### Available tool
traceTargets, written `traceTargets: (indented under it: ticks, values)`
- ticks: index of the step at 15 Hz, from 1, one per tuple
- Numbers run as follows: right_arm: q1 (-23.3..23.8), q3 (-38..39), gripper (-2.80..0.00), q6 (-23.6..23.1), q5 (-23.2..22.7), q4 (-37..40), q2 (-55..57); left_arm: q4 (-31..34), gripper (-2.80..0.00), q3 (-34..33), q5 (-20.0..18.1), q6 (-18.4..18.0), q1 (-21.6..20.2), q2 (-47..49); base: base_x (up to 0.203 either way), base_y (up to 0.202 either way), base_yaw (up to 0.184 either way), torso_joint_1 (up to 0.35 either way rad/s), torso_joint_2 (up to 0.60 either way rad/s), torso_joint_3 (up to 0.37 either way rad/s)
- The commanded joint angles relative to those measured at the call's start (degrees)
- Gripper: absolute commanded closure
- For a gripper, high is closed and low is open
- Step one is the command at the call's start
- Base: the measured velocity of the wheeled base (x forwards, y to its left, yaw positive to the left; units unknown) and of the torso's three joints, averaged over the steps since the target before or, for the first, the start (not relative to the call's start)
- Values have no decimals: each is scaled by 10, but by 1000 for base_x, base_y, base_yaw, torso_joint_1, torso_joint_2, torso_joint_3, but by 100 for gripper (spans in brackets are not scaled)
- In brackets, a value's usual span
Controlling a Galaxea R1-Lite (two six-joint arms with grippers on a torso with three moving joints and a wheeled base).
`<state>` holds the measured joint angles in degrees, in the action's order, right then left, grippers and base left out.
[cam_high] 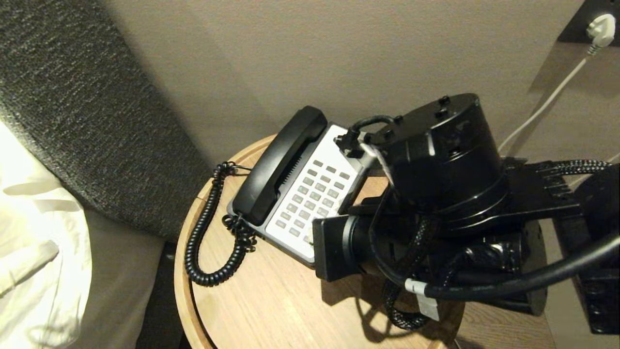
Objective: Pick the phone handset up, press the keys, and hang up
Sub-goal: End the call using the dial pad
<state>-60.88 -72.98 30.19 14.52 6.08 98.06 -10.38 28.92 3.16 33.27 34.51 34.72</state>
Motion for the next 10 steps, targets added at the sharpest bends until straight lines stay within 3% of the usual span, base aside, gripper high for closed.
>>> traceTargets:
  ticks: [1,5,7,10]
  values:
    - [-1,5,0,2,1,0,-18,2,0,3,-1,2,-23,6,0,0,0,0,0,0]
    - [-1,18,0,1,16,-1,-40,3,0,-19,10,-5,-112,-3,0,0,0,0,0,0]
    - [-1,26,0,1,19,-6,-46,3,0,-40,31,-5,-176,-17,0,0,0,0,0,0]
    - [-1,19,0,0,23,-7,-55,14,0,-87,77,-25,-235,-72,0,0,0,0,0,0]
